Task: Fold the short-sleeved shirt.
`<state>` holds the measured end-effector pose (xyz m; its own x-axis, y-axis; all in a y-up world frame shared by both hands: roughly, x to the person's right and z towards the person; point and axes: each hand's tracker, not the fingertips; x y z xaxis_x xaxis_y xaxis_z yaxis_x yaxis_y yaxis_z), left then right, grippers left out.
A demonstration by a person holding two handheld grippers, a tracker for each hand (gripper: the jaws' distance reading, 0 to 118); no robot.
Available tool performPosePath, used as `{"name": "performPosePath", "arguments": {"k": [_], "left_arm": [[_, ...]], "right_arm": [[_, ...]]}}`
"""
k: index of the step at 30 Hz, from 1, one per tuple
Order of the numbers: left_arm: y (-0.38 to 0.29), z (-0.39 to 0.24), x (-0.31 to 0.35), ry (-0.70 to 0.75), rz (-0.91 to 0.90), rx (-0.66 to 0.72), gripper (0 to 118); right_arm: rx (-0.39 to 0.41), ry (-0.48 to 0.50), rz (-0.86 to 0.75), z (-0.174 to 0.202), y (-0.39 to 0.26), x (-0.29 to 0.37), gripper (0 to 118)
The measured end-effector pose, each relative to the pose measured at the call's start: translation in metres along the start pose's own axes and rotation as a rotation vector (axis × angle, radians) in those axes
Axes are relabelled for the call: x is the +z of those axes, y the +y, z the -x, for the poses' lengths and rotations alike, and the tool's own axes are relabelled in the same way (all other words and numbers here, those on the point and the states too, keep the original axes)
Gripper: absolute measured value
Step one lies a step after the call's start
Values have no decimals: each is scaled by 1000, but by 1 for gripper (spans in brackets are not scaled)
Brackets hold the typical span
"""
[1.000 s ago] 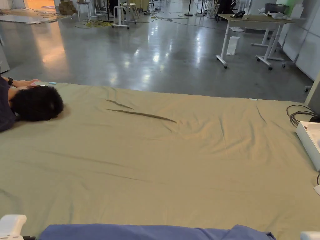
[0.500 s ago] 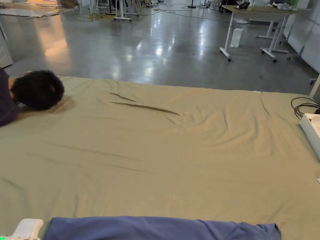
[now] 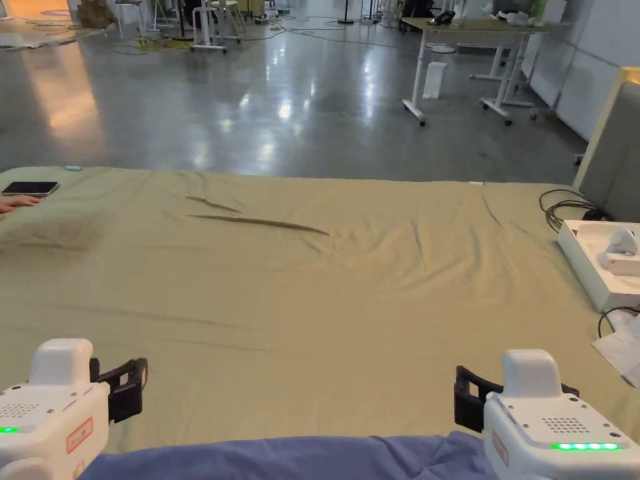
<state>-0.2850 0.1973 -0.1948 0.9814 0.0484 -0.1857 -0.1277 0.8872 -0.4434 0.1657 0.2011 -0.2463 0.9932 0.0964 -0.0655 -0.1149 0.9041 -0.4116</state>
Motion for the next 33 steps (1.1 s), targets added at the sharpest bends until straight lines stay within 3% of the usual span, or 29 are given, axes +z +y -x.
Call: {"name": "performPosePath", "arguments": {"k": [5, 8, 11, 12, 13, 21, 26, 33], "left_arm": [[13, -27, 21, -11, -173, -11, 58], [16, -38, 25, 6, -191, -19, 42], [17, -42, 24, 1, -205, 2, 5], [16, -42, 24, 19, -205, 3, 4], [15, -42, 25, 22, -204, 9, 3], [18, -35, 31, 28, -215, 11, 1], [20, 3, 19, -48, 36, 23, 1], [-9, 83, -10, -75, 353, 116, 3]], "right_arm": [[-72, -5, -179, 19, 22, 14, 72], [-76, -18, -236, 29, 27, 18, 46], [-77, -44, -272, 37, 27, 19, 15], [-75, -41, -278, 38, 27, 19, 2], [-75, -44, -288, 39, 26, 20, 0], [-49, -32, -315, 42, 27, 20, 0], [-15, -15, -285, 42, 28, 17, 0], [-26, 5, -206, 42, 22, 3, 0]]}}
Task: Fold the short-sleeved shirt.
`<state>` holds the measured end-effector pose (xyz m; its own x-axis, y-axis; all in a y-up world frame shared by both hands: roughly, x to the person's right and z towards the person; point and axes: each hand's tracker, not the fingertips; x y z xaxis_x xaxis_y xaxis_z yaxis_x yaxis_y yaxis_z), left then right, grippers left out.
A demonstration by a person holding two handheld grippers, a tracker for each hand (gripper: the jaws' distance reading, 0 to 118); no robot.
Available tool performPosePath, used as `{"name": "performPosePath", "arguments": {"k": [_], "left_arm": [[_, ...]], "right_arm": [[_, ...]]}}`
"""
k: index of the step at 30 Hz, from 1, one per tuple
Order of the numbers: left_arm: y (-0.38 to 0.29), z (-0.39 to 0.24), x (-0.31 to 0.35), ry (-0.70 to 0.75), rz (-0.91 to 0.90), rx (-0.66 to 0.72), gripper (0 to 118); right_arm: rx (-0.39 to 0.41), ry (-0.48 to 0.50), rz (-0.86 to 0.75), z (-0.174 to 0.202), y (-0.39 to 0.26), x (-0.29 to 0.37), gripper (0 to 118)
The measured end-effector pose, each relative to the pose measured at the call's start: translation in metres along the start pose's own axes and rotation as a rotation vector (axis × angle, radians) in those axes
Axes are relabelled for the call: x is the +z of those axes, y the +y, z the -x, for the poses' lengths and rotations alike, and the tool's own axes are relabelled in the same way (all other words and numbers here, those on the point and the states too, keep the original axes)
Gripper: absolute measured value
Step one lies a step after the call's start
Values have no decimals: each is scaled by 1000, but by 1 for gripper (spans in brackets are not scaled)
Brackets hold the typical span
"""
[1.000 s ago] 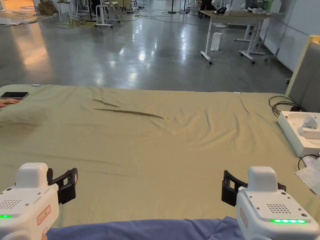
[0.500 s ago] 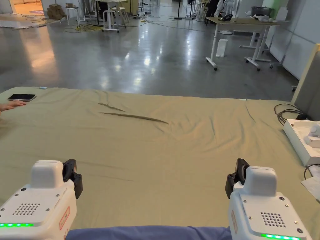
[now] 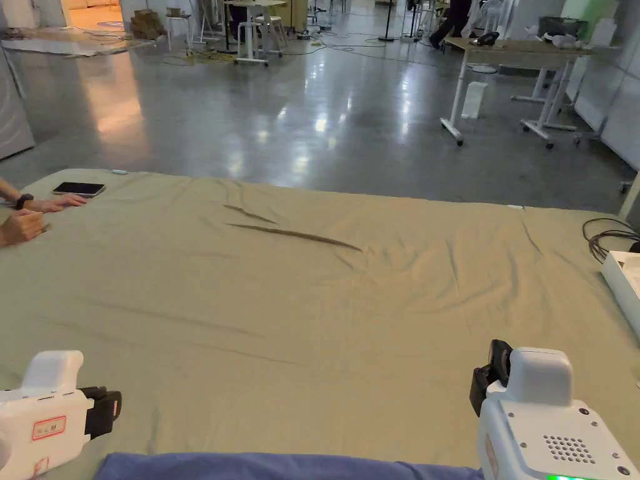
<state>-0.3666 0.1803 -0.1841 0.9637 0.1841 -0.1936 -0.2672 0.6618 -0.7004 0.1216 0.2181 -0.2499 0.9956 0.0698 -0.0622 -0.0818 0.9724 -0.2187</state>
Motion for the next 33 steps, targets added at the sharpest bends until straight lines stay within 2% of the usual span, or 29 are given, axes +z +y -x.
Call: {"name": "performPosePath", "arguments": {"k": [2, 4, 5, 6, 17, 23, 29, 33], "left_arm": [[-6, 28, -13, -29, 72, 73, 8], [-10, 48, -25, -79, 137, 145, 48], [-12, 54, -29, -73, 164, 157, 63], [-16, 58, -29, -101, 181, 163, 65], [-45, 112, -80, -418, 416, 329, 65], [-53, 134, -93, -553, 380, 550, 65], [-58, 121, -99, -610, 356, 473, 65], [-62, 115, -107, -681, 368, 522, 65]], "right_arm": [[-3, 6, 24, 1, -5, -3, 0], [-1, 10, 46, 2, -8, -6, 0], [2, 12, 54, 3, -10, -6, 0], [5, 15, 61, 3, -12, -7, 0], [7, 0, 111, -3, -20, -11, 0], [9, -13, 132, -7, -24, -10, 0], [4, -13, 150, -4, -31, -11, 0], [8, -7, 158, 0, -33, -11, 0]]}}
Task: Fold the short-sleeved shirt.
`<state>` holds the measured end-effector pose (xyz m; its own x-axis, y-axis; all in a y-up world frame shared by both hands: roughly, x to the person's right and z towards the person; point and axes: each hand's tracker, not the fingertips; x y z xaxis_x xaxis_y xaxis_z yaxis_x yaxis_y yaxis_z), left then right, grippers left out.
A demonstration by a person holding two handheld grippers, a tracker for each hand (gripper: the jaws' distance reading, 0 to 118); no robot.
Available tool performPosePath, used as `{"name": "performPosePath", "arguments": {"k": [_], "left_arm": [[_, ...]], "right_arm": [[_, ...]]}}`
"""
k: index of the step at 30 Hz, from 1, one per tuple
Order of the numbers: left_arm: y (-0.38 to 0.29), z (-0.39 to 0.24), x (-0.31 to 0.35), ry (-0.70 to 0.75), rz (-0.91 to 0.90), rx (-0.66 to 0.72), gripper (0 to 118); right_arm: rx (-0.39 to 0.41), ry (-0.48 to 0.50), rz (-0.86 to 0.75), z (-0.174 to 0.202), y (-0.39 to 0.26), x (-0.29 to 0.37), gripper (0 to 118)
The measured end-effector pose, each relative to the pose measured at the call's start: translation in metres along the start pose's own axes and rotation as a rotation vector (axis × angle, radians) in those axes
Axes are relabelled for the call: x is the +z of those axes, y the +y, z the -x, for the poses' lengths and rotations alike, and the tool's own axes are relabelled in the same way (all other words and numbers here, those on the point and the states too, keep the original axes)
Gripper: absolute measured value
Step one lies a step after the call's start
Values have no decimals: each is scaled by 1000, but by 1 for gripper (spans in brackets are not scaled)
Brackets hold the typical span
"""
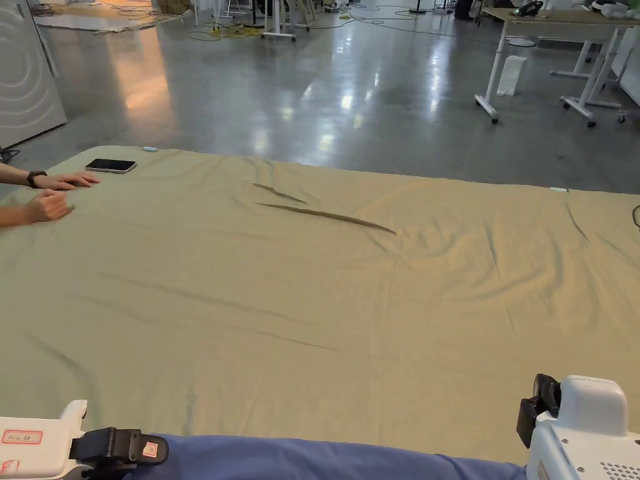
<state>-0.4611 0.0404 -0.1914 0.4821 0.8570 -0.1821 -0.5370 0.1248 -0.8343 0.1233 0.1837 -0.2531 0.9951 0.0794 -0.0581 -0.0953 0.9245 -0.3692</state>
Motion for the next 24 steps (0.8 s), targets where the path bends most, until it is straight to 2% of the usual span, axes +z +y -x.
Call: {"name": "performPosePath", "arguments": {"k": [4, 9, 11, 12, 13, 15, 17, 19, 22, 24], "left_arm": [[-2, 4, -10, -79, 17, 67, 65], [-6, -5, -16, -54, 32, 16, 64], [-7, -10, -14, -8, 24, -15, 54], [-8, -13, -13, 24, 22, -36, 36], [-9, -14, -12, 89, 13, -53, 23], [-12, -16, -12, 163, 14, -80, 20], [-18, -20, -12, 129, 11, -64, 13], [-20, -28, -12, 200, -14, -98, 11], [-21, -38, -10, 205, -64, -24, 11], [-19, -47, -4, 205, -78, -55, 10]], "right_arm": [[8, 5, 6, 3, -1, 0, 0], [10, 7, 15, 3, -2, 0, 0], [10, 4, 20, 3, -2, -1, 0], [9, 5, 22, 3, -2, 0, 0], [9, 5, 23, 3, -2, 0, 0], [12, 2, 25, 2, -3, 0, 0], [12, 3, 26, 1, -3, 0, 0], [13, 1, 26, 0, -3, 0, 0], [12, 0, 29, -2, -4, 0, 0], [9, -3, 28, -4, -3, 1, 0]]}}
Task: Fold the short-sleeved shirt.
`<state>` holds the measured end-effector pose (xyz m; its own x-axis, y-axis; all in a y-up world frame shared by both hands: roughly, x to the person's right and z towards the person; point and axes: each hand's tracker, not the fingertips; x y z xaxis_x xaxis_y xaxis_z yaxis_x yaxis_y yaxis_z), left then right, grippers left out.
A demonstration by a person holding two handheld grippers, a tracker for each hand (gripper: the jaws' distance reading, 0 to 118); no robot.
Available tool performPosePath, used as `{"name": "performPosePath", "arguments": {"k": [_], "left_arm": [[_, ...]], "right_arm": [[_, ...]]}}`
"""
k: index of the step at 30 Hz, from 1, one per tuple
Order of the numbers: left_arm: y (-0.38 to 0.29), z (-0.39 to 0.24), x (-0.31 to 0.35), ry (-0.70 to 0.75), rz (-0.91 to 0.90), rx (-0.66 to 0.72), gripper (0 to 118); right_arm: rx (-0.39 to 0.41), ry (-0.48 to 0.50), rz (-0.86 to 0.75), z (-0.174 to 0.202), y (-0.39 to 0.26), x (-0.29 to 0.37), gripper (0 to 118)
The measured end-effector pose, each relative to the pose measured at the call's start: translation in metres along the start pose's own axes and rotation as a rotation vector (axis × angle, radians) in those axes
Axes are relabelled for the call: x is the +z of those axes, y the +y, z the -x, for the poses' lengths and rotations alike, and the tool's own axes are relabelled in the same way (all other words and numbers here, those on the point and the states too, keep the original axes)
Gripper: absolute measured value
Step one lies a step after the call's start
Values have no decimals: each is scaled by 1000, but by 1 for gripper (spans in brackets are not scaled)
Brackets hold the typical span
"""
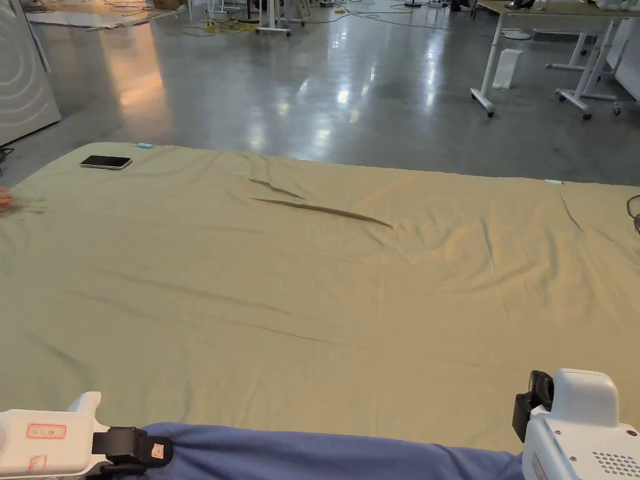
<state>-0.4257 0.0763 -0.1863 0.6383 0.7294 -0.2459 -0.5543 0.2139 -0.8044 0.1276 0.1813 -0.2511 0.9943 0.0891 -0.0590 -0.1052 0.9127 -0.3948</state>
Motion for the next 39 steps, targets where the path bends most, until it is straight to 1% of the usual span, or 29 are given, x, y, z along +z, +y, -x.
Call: {"name": "performPosePath", "arguments": {"k": [2, 8, 13, 17, 20, 24, 27, 30, 37, 39], "left_arm": [[4, -10, 8, -9, 3, -24, 10], [16, -34, 38, 49, 12, -79, 10], [27, -41, 72, 119, -22, -73, 10], [30, -43, 95, 248, -30, -64, 10], [28, -48, 102, 272, -27, -36, 10], [15, -76, 94, 255, -11, -35, 10], [9, -97, 84, 154, 31, -15, 10], [0, -123, 71, 98, 68, -33, 10], [-15, -168, 12, 23, 133, -23, 10], [-18, -175, -10, 33, 142, -18, 10]], "right_arm": [[-3, -3, -1, -2, 0, 0, 0], [-12, -4, 2, -6, 1, -2, 0], [-13, 4, 1, -6, 1, -2, 0], [-10, 14, -1, -4, 1, -2, 0], [-10, 21, -3, -2, 1, -3, 0], [-12, 31, -2, 0, 2, -4, 0], [-12, 40, -4, 0, 2, -5, 0], [-9, 42, -7, 0, 3, -4, 0], [-20, 37, 2, -6, -2, -2, 0], [-24, 34, 10, -9, -5, -1, 0]]}}
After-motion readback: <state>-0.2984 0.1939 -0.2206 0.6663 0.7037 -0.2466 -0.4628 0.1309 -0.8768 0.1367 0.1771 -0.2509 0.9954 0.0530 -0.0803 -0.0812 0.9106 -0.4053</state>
